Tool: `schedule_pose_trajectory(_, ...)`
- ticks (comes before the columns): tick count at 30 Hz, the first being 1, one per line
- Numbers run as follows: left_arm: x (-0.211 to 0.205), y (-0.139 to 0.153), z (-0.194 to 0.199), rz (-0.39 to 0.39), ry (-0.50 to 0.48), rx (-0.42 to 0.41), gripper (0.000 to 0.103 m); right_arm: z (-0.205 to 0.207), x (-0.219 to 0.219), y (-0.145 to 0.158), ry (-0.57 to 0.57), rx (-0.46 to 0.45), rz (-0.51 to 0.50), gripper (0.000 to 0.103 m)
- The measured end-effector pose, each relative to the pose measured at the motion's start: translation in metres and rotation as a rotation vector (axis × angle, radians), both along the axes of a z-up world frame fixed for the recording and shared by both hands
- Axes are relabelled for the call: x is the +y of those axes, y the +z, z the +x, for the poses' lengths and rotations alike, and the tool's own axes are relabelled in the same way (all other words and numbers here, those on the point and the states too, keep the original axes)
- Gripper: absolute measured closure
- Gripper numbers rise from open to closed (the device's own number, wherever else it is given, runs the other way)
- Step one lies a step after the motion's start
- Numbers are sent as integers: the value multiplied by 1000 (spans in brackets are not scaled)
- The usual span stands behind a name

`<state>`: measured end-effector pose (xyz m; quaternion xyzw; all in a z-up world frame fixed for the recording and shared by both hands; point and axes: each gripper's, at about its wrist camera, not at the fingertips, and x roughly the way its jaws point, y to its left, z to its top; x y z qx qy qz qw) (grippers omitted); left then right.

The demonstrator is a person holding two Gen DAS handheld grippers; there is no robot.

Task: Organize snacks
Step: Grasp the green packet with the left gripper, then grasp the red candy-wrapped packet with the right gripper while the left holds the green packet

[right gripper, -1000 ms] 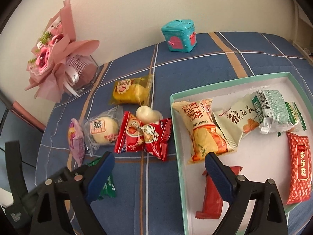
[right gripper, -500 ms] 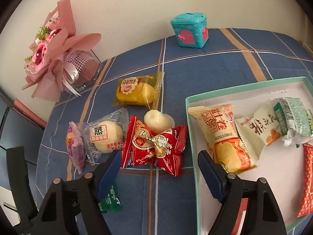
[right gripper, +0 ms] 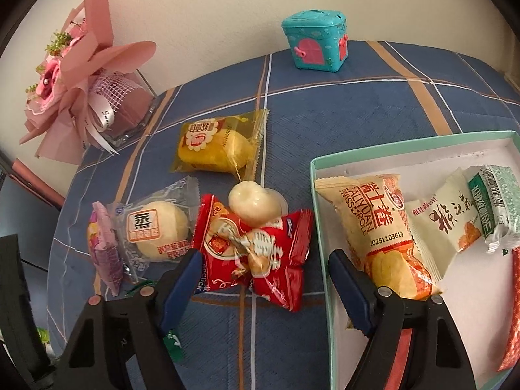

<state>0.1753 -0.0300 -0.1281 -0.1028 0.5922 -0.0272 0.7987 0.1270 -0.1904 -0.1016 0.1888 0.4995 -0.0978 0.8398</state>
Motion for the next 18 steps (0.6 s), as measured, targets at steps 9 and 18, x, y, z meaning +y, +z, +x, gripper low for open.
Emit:
schedule_pose_trajectory(9, 1, 1, 11, 26, -8, -13, 61, 0, 0, -4, -4, 4, -38, 29)
schedule_pose_trajectory(18, -3, 1, 2, 34, -17, -5, 61, -7, 3, -2, 15, 12, -39, 33)
